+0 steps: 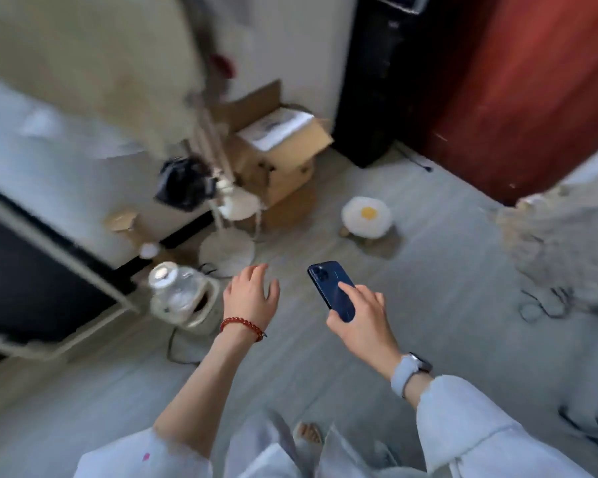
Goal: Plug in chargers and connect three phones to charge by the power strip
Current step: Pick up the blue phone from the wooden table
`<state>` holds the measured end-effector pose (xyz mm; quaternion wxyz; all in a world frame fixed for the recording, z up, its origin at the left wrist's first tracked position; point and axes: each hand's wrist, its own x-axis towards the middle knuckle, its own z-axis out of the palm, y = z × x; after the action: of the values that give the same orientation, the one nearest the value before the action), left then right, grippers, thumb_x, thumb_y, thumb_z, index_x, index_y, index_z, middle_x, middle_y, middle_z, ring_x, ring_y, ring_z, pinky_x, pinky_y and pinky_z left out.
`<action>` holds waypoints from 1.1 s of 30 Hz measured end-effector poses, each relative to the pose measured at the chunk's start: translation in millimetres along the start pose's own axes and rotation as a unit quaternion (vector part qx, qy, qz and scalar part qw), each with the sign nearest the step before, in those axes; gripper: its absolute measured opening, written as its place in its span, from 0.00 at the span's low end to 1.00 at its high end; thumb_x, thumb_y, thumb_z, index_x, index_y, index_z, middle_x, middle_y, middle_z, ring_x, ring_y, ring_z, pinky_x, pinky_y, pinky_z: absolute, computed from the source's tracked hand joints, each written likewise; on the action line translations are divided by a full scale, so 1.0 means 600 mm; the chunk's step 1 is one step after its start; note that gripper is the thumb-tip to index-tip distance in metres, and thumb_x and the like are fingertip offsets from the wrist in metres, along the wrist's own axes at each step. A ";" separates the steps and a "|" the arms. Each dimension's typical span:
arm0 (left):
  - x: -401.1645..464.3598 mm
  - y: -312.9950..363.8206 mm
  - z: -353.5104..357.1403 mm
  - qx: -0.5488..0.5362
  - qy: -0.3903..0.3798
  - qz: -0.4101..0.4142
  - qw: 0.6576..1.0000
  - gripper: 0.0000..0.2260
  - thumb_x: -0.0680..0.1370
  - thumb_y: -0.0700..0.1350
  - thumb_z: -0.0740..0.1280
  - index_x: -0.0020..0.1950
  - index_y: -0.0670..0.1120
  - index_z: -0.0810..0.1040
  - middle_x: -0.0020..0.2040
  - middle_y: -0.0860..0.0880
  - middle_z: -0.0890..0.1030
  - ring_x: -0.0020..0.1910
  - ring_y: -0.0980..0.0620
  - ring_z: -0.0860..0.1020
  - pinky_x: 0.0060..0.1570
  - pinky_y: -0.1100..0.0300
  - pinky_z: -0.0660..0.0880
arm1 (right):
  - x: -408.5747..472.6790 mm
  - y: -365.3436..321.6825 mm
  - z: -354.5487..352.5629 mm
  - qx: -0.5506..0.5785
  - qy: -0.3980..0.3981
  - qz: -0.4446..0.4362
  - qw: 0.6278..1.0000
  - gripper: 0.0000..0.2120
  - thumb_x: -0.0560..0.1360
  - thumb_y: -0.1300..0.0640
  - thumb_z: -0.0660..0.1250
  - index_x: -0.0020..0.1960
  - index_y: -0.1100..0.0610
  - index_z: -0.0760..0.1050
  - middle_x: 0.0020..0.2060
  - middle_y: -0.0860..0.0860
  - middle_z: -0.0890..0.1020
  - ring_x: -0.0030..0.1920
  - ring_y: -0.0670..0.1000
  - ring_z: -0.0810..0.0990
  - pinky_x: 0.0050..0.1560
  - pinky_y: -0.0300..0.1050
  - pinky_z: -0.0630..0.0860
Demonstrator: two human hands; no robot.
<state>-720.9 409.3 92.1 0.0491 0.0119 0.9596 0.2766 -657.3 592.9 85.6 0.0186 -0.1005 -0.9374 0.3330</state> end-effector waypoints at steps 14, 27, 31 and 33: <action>0.380 0.573 0.337 0.060 -0.204 0.296 0.931 0.18 0.76 0.49 0.60 0.65 0.46 0.68 0.66 0.44 0.70 0.65 0.43 0.66 0.62 0.49 0.64 | 0.288 0.382 -0.324 0.040 0.204 0.280 0.937 0.23 0.68 0.55 0.68 0.63 0.56 0.72 0.49 0.55 0.77 0.54 0.58 0.69 0.54 0.37 0.61; 0.509 1.111 0.664 0.077 -0.356 0.441 0.820 0.18 0.77 0.49 0.57 0.66 0.47 0.67 0.67 0.46 0.69 0.66 0.46 0.67 0.65 0.49 0.65 | 0.440 0.745 -0.643 0.088 0.337 0.426 0.835 0.23 0.69 0.54 0.66 0.64 0.54 0.70 0.53 0.51 0.76 0.54 0.53 0.65 0.52 0.38 0.60; 0.514 1.220 0.770 0.086 -0.387 0.426 0.813 0.17 0.77 0.48 0.57 0.65 0.46 0.68 0.67 0.46 0.69 0.65 0.46 0.68 0.65 0.49 0.67 | 0.459 0.885 -0.709 0.080 0.337 0.447 0.825 0.22 0.69 0.55 0.68 0.62 0.56 0.72 0.51 0.53 0.77 0.52 0.54 0.68 0.53 0.39 0.60; 0.521 1.288 0.833 0.095 -0.402 0.384 0.826 0.17 0.77 0.48 0.57 0.65 0.46 0.68 0.67 0.45 0.69 0.65 0.46 0.69 0.64 0.49 0.67 | 0.475 0.971 -0.759 0.079 0.317 0.448 0.832 0.22 0.69 0.55 0.68 0.62 0.57 0.72 0.52 0.54 0.78 0.52 0.55 0.72 0.54 0.40 0.60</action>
<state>-985.2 1344.0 55.2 0.3187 0.4941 0.7947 0.1509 -787.3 1374.0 64.9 0.1709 -0.6077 -0.7029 0.3277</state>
